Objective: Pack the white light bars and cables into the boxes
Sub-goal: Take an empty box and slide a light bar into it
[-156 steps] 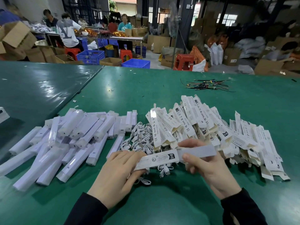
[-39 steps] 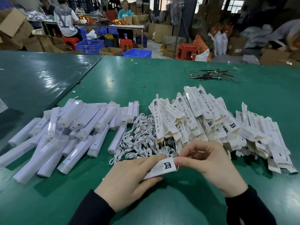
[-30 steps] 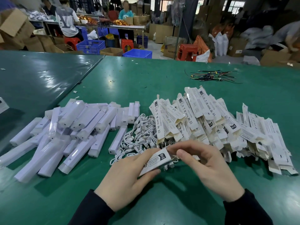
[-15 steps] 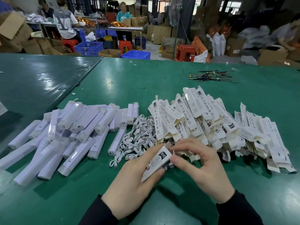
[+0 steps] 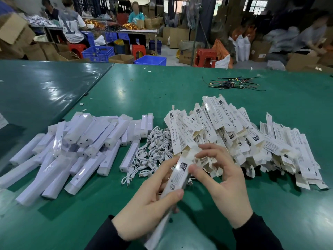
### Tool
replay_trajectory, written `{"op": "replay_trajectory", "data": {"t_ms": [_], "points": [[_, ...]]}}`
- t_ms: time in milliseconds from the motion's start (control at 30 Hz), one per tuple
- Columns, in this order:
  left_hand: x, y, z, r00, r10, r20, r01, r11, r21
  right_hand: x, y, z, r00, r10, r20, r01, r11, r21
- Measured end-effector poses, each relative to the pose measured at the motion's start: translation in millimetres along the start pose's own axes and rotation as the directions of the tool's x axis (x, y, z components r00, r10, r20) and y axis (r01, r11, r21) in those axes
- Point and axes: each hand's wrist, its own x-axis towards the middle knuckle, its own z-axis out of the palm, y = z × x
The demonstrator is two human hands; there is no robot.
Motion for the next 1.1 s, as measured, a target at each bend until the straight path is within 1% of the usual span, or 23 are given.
{"op": "replay_trajectory", "data": {"t_ms": [67,100,167,200,300,367,467,567,633,700,867,1100], "points": [[-0.2,0.7,-1.4,0.998,-0.048,0.027,0.052,0.979,-0.198,-0.1,2.3,-0.4,0.999,0.022,0.027,-0.024,0.998,0.066],[0.1,0.1,-1.3,0.999,-0.046,0.026,0.050,0.971,-0.235,-0.2,2.8,-0.4,0.996,0.052,0.075,-0.062,0.990,0.130],[1.1,-0.9,1.1,0.999,-0.043,-0.001,0.041,0.962,-0.269,-0.9,1.6,1.0,0.977,0.109,0.181,-0.155,0.952,0.264],[1.0,-1.3,3.3,0.998,-0.054,-0.019,0.046,0.957,-0.286,-1.9,0.6,2.4,0.969,0.121,0.214,-0.184,0.935,0.304],[-0.1,-1.0,9.3,0.992,-0.122,-0.025,0.105,0.928,-0.358,-4.7,-3.2,6.8,0.966,0.106,0.236,-0.187,0.916,0.354],[0.2,-1.7,10.7,0.987,-0.159,-0.023,0.137,0.906,-0.400,-5.1,-3.5,7.5,0.970,0.126,0.209,-0.198,0.908,0.369],[1.8,-4.3,12.0,0.980,-0.191,-0.051,0.156,0.906,-0.393,-3.8,-2.7,8.1,0.967,0.205,0.152,-0.249,0.885,0.394],[1.1,-5.4,15.3,0.975,-0.221,-0.009,0.198,0.890,-0.412,-3.8,-2.3,10.2,0.949,0.293,0.115,-0.313,0.842,0.439],[1.2,-6.6,17.0,0.965,-0.260,0.019,0.244,0.877,-0.413,-3.7,-0.8,10.7,0.920,0.372,0.121,-0.387,0.824,0.414],[1.8,-9.0,18.9,0.956,-0.293,0.012,0.273,0.874,-0.403,-3.8,0.1,11.6,0.894,0.417,0.167,-0.448,0.800,0.399],[2.3,-14.2,20.6,0.957,-0.281,-0.072,0.239,0.903,-0.357,-4.5,-0.5,14.8,0.881,0.423,0.213,-0.473,0.761,0.445],[1.9,-16.0,20.5,0.950,-0.310,-0.044,0.276,0.894,-0.353,-6.1,1.9,15.5,0.878,0.425,0.221,-0.479,0.765,0.431]]}}
